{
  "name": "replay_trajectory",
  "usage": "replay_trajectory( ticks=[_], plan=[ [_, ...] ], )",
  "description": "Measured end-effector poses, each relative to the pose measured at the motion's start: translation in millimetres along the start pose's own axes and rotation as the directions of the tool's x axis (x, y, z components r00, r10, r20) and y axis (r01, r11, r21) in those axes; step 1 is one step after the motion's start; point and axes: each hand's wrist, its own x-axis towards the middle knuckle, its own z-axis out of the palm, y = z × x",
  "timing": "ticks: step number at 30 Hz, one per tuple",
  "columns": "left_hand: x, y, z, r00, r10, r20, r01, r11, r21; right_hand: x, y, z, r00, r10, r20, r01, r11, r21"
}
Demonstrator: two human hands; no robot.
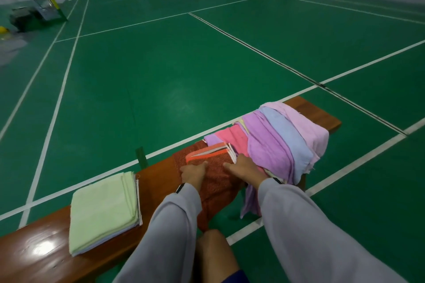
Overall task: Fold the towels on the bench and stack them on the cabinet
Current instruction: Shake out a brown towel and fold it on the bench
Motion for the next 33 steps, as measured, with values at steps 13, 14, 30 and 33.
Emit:
replay_trajectory(
  ticks=[13,14,30,33],
  plan=[
    [-10.3,18.1,-49.2,0.917,0.044,0.397,0.119,0.919,-0.377,-5.2,-31.4,4.1,0.952,0.196,0.237,-0.291,0.824,0.487],
    [-33.4,26.3,-61.6,0.901,0.079,0.426,0.099,0.919,-0.380,-4.3,-32.7,2.5,0.948,0.172,0.269,-0.295,0.795,0.530],
    [-60.3,-45.7,-225.1,0.930,0.175,0.324,-0.006,0.886,-0.463,-70.2,-155.7,70.1,0.990,-0.094,0.101,0.034,0.879,0.476],
    [-46.7,-74.5,-262.9,0.964,0.092,0.252,0.029,0.899,-0.437,-86.6,-185.4,106.3,0.977,-0.104,0.188,0.014,0.904,0.427]
  ],
)
